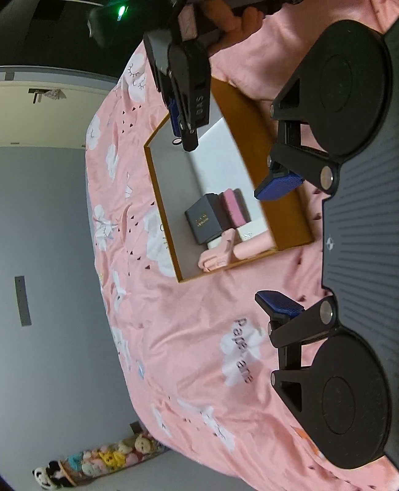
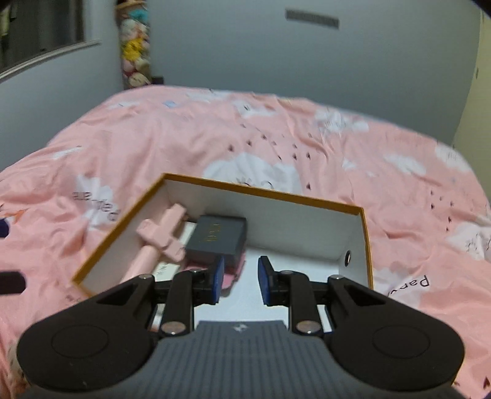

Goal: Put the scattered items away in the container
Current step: 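Withdraw the right gripper from the orange box, then move both grippers toward the plush toys and white tube in the pile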

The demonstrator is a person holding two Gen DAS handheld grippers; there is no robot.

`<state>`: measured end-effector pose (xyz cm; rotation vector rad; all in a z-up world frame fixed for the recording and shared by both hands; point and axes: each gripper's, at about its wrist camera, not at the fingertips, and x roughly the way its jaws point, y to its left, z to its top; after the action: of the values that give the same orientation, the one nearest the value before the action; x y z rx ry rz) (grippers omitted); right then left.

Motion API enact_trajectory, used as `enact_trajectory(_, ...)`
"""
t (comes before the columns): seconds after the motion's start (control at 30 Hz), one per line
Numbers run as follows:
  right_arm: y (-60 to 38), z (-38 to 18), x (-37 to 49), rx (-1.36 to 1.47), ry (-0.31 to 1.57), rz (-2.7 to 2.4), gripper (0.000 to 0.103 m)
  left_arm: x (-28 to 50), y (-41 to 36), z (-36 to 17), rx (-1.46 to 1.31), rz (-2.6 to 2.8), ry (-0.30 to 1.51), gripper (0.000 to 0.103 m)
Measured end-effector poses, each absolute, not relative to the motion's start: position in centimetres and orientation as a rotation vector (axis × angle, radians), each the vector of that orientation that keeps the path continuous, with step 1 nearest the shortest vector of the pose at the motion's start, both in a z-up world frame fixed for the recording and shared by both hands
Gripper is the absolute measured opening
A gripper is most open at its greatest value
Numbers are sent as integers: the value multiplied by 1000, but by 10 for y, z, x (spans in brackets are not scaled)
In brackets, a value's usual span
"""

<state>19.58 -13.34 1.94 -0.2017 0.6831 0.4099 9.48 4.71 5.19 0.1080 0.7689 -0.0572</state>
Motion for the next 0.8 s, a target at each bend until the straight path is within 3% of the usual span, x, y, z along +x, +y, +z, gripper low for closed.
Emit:
enact_trajectory(0.37,-139,37,76,-144,502,606,28,13,60,49,-90,31,768,77)
enact_trajectory(0.47,-138,35,55,-156,462,619,41,-1,61,40,-132,48,779,77)
enact_trajectory(0.8,-122,-9,32,-169,664,689,40,-29,60,-12,-146,173,954,77)
